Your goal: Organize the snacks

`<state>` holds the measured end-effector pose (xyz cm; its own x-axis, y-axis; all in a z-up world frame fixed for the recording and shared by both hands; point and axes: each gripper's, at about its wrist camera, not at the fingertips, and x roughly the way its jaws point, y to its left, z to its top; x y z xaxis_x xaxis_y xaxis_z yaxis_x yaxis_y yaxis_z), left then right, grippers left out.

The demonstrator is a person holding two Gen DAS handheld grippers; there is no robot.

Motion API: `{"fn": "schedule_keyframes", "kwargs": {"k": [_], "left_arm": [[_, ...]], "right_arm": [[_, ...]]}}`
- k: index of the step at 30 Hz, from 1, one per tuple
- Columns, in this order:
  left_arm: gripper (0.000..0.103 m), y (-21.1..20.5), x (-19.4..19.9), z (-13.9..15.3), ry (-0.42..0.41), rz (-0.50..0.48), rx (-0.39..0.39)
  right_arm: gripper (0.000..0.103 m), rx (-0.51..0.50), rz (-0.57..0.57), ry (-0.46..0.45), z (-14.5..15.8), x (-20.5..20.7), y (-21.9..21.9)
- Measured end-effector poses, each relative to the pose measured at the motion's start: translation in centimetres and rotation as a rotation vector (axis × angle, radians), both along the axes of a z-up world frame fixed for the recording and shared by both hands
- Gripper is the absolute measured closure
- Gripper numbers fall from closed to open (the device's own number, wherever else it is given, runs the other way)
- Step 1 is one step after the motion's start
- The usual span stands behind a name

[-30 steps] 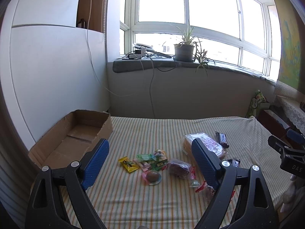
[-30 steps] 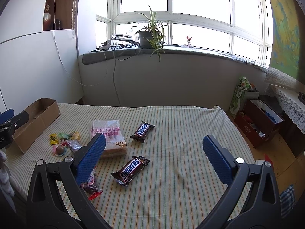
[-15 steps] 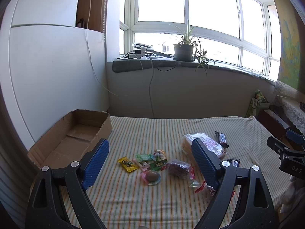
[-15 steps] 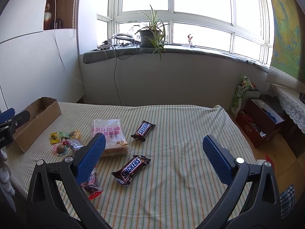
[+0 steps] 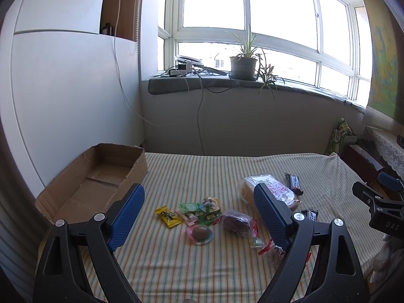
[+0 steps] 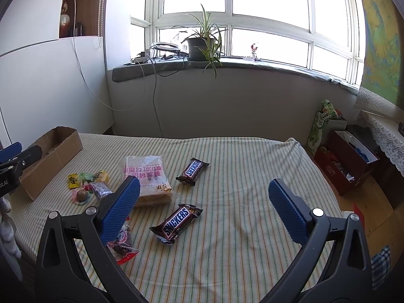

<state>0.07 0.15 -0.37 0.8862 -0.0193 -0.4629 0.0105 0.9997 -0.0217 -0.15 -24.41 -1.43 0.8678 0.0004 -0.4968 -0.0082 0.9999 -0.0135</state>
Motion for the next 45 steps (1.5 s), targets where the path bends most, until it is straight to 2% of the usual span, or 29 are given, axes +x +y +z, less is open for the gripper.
{"fn": "schedule_keyframes", "kwargs": {"k": [30,38,45], "left_arm": [[0.015,0.4,0.6,-0.7,0.025,-0.001,-0.009],[0.016,1.6,1.0,-2.1,0.073,-0.001,-0.050],[0.027,1.8,1.4,-3.5,0.129,-0.028,-0.096]], "right_arm": [[0.000,0.003,0.057,0.016,-0.7,0.0,0.3],[0.014,0.016,0.151,0.062,-1.8,0.0,1.3],[0.020,0.012,0.246,0.113,-3.3,-0.3,3.1]]}}
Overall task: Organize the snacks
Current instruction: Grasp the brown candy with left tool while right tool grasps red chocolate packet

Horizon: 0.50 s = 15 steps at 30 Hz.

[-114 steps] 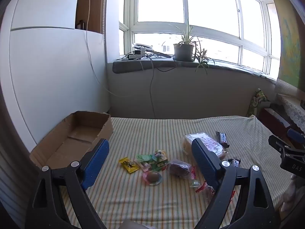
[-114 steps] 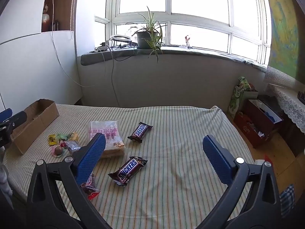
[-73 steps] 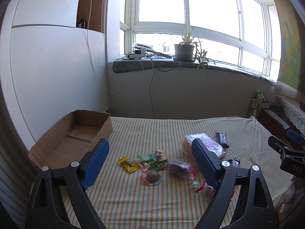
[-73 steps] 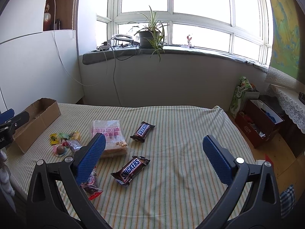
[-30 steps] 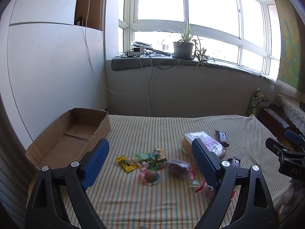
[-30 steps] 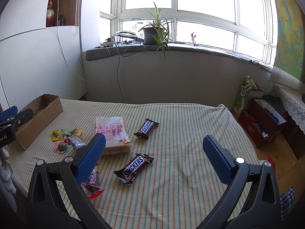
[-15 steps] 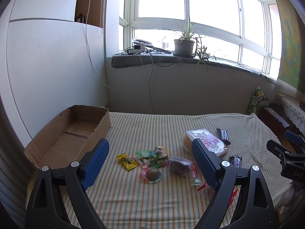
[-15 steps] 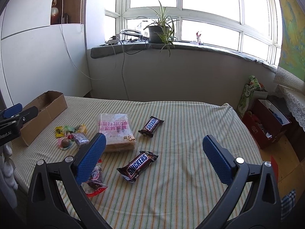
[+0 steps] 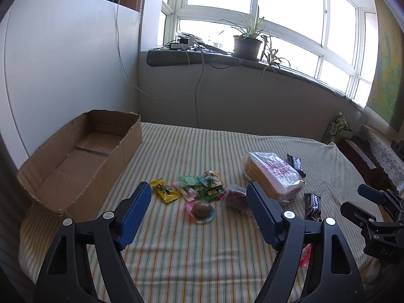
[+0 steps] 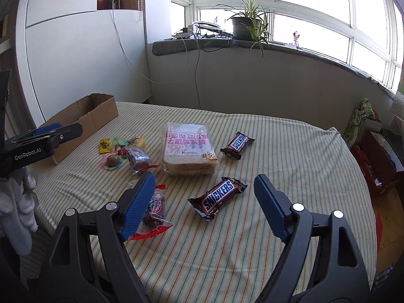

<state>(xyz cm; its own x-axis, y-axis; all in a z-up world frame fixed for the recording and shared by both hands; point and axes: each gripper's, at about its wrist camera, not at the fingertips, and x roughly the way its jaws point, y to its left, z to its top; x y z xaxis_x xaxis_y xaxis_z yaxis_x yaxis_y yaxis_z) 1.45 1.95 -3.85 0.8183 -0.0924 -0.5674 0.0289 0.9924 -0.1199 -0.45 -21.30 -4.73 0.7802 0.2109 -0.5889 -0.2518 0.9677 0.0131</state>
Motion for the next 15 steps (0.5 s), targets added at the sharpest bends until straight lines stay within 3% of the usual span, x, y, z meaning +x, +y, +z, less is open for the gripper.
{"fn": "schedule_keyframes", "kwargs": {"k": [5,7,10,15], "left_arm": [[0.036,0.0,0.5,-1.2,0.054,-0.040,-0.064],[0.037,0.2,0.6,-1.8,0.072,-0.035,-0.060],[0.050,0.7,1.1,-2.8,0.109,-0.034,-0.069],[0.057,0.8,2.4,-3.9,0.143,-0.052,-0.070]], "right_arm": [[0.026,0.028,0.081,0.053,-1.1,0.0,1.4],[0.026,0.032,0.110,0.071,-1.5,0.0,2.1],[0.031,0.024,0.151,0.094,-2.2,0.1,3.0],[0.035,0.010,0.197,0.127,-3.2,0.4,4.3]]}}
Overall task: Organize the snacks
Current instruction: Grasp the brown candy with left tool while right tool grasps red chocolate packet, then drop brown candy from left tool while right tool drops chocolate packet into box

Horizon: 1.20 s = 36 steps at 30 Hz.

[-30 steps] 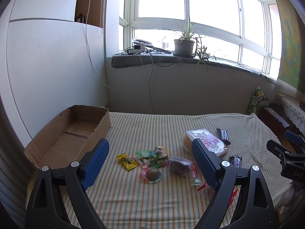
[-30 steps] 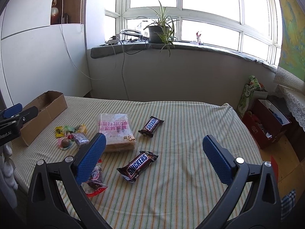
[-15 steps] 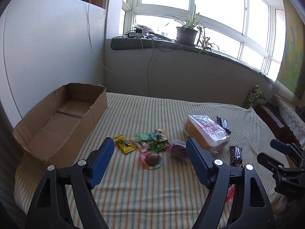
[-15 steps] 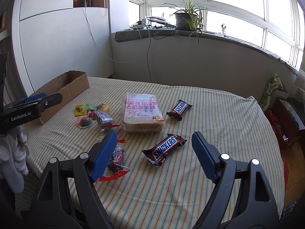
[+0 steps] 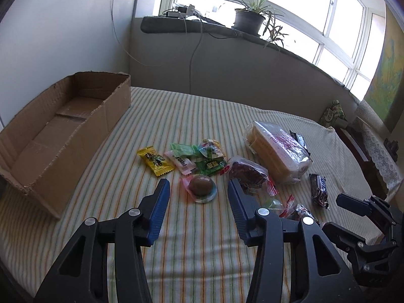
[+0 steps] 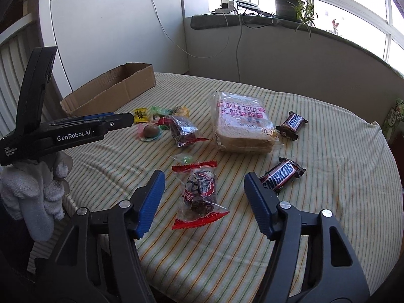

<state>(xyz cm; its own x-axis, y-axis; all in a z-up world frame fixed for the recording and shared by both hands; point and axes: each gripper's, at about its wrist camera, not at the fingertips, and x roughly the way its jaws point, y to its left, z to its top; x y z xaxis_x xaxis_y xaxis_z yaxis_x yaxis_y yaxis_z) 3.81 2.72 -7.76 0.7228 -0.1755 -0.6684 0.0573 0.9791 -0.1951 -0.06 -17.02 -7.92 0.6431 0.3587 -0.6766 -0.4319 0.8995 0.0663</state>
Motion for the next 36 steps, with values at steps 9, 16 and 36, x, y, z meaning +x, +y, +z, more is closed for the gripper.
{"fn": "schedule_keyframes", "kwargs": {"k": [9,16,36], "left_arm": [[0.058,-0.8,2.5,-1.9,0.052,-0.023,0.053],[0.058,-0.6,3.2,-3.1,0.101,-0.029,0.036],[0.075,-1.0,3.6,-3.6,0.110,-0.052,0.033]], "right_arm": [[0.044,-0.021,0.051,0.040,-1.0,1.3,1.8],[0.044,-0.025,0.058,0.084,-2.2,2.1,2.1],[0.068,0.006,0.067,0.151,-3.5,3.2,1.7]]}}
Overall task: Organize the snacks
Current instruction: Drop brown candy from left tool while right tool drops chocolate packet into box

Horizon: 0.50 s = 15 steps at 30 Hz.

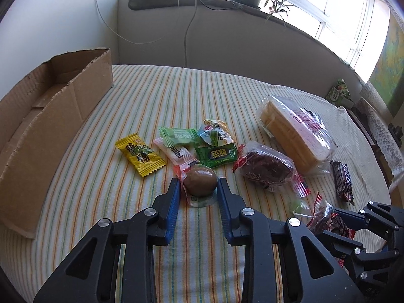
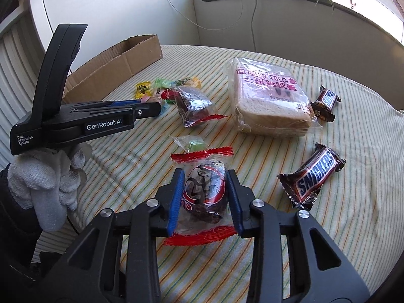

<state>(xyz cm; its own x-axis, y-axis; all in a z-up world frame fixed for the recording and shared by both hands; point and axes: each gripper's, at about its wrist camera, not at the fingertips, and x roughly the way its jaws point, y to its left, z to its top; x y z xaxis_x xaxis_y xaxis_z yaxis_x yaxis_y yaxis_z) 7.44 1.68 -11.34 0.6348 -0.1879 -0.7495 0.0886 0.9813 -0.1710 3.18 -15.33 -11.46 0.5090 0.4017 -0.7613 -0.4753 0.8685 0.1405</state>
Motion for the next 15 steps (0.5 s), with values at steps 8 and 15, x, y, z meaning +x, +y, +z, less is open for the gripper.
{"fn": "schedule_keyframes", "kwargs": {"k": [8,15], "left_arm": [[0.076,0.4,-0.6,0.4,-0.017,0.011,-0.014],[0.076,1.2,-1.5,1.6,-0.051,0.027,-0.031]], "right_arm": [[0.069,0.017,0.003,-0.002,0.3,-0.4,-0.2],[0.069,0.018,0.006,-0.039,1.8,-1.4,-0.1]]}}
